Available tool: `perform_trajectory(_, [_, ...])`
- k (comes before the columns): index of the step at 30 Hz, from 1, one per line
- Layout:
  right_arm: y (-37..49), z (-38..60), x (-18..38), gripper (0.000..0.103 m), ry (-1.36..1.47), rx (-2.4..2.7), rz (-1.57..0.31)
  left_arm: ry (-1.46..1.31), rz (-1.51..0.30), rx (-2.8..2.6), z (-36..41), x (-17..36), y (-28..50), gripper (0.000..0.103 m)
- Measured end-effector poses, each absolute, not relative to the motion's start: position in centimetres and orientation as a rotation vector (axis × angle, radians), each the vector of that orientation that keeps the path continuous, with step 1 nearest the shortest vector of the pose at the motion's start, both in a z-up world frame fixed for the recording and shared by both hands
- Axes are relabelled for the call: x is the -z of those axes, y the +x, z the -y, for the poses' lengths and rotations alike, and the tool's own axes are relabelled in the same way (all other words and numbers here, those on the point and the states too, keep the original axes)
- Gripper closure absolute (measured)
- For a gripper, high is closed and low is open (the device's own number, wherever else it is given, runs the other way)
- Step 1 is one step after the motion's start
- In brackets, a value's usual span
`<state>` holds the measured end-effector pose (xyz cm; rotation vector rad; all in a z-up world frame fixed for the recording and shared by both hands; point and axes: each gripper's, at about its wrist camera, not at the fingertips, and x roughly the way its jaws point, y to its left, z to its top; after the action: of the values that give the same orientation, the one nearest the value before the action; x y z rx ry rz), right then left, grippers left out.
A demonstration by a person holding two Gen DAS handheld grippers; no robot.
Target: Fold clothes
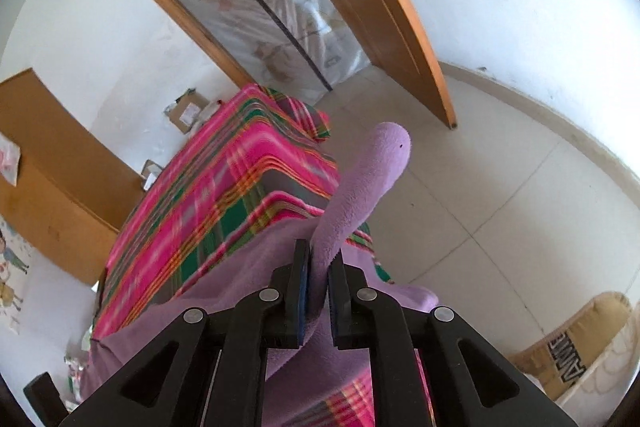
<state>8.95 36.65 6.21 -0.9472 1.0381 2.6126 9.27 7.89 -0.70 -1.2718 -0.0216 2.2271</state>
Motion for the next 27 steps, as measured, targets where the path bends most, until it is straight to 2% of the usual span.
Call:
perform_trajectory(5, [10.4,-38.1,-5.7,0.080,-0.900,-2.524,-1.121,-1.269,0.016,-2.231,-7.6,0.6,9.6,0.092])
perform_trajectory(13, [10.6,-37.6,-7.9,0.069,-0.858,-2.564,-1.094,-1.266,0.017,-2.230,-7.5,0.5,9.7,0.089])
perform_trajectory(21, [9.1,-34.6,-7.0,0.067,-1.069,-2.543,-0.936,-1.268,0.017,-2.228,-7.8,0.4,9.5,0.089])
perform_trajectory(27, [10.5,-33.1,-7.0,0.064,-1.088,-2.529,-0.843,-1.265,0.019,-2.230,-7.8,0.4,9.6,0.089])
